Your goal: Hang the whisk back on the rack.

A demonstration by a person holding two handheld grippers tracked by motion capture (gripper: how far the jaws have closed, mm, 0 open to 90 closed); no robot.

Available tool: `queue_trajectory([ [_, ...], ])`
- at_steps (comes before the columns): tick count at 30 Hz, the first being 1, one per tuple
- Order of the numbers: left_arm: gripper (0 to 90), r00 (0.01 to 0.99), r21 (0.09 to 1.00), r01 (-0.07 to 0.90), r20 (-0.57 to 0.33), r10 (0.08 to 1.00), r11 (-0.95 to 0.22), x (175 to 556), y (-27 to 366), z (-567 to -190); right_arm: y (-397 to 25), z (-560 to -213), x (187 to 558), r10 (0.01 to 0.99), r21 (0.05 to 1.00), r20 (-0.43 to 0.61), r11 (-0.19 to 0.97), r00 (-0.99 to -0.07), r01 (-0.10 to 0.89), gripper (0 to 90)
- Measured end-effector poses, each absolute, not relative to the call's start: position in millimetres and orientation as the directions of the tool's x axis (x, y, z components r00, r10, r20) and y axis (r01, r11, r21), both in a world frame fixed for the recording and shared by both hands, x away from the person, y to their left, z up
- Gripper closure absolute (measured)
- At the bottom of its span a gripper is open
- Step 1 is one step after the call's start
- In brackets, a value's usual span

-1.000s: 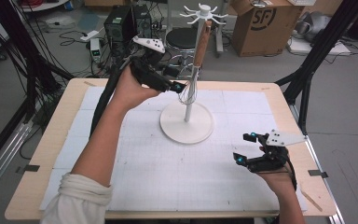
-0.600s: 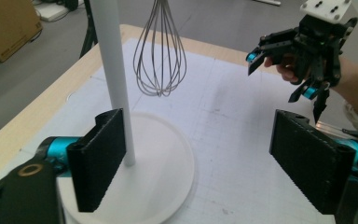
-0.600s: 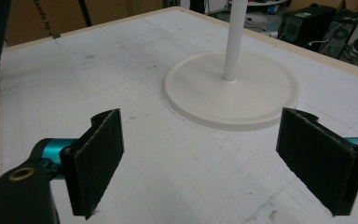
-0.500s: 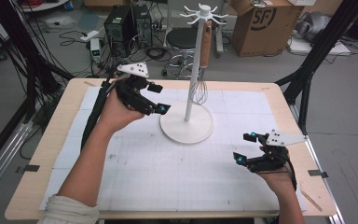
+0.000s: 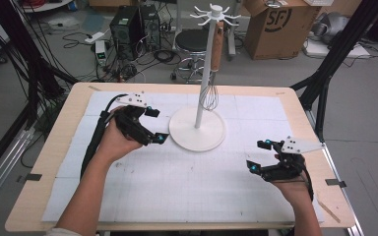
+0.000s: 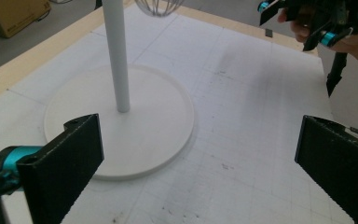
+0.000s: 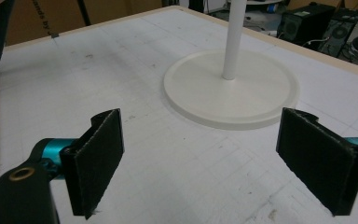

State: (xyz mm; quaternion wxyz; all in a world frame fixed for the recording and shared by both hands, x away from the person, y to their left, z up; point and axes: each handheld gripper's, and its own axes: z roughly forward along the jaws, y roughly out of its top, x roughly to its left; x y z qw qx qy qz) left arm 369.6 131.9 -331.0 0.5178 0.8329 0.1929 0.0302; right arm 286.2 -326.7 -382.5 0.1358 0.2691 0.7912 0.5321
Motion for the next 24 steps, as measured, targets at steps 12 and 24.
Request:
queue_trajectory([
  [12, 1.6, 0.928, 0.884, 0.267, -0.129, 0.349, -0.384, 330, 152, -360, -324, -385, 288, 0.565, 0.908, 0.072, 0.304, -0.822, 0.288, 13.9],
  [24, 1.6, 0.912, 0.882, 0.279, -0.119, 0.393, -0.380, 315, 175, -375, -323, -385, 288, 0.570, 0.908, 0.065, 0.307, -0.819, 0.285, 13.9],
])
